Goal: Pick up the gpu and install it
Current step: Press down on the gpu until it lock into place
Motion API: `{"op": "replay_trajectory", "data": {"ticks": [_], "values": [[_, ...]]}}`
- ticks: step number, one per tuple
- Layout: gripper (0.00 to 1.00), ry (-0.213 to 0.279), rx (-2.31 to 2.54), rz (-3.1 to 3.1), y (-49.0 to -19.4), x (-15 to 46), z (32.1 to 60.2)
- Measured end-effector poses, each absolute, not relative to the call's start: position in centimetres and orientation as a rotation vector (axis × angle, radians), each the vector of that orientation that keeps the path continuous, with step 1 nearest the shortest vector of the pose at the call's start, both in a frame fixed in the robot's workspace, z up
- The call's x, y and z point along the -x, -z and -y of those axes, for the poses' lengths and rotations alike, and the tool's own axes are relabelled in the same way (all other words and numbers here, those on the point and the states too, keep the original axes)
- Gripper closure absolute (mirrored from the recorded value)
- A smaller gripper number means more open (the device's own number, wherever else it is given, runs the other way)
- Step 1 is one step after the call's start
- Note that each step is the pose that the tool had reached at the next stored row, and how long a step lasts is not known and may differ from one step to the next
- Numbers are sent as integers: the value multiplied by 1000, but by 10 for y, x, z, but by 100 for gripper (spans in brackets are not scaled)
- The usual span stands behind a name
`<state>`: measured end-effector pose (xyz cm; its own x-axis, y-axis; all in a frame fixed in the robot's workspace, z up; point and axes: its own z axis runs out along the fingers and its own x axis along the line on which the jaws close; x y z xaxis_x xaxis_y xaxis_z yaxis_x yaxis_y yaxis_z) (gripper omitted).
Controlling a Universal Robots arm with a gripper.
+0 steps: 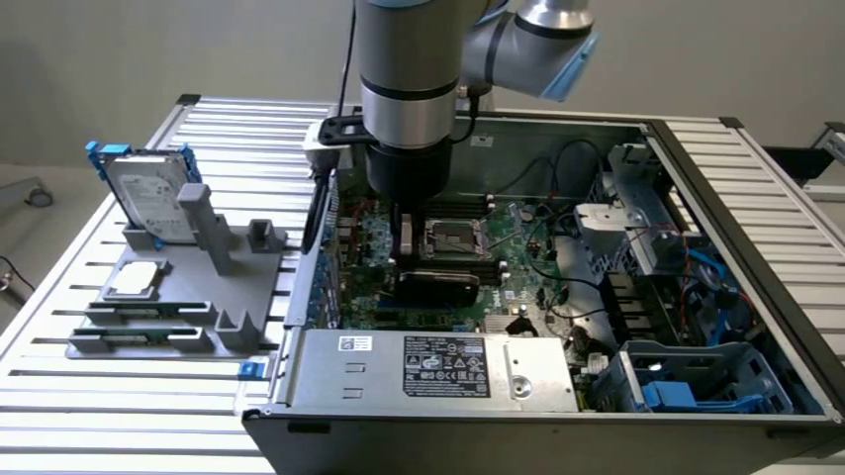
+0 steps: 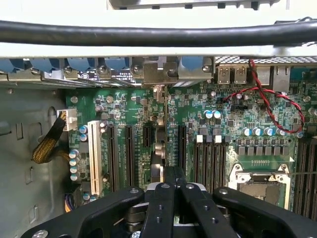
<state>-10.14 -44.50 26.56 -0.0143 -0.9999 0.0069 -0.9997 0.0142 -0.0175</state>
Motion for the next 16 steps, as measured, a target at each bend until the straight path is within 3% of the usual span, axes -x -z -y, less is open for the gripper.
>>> {"op": "replay_trajectory", "data": {"ticks": [16], "values": [[89, 25, 2201, -2232, -280, 124, 445]]}}
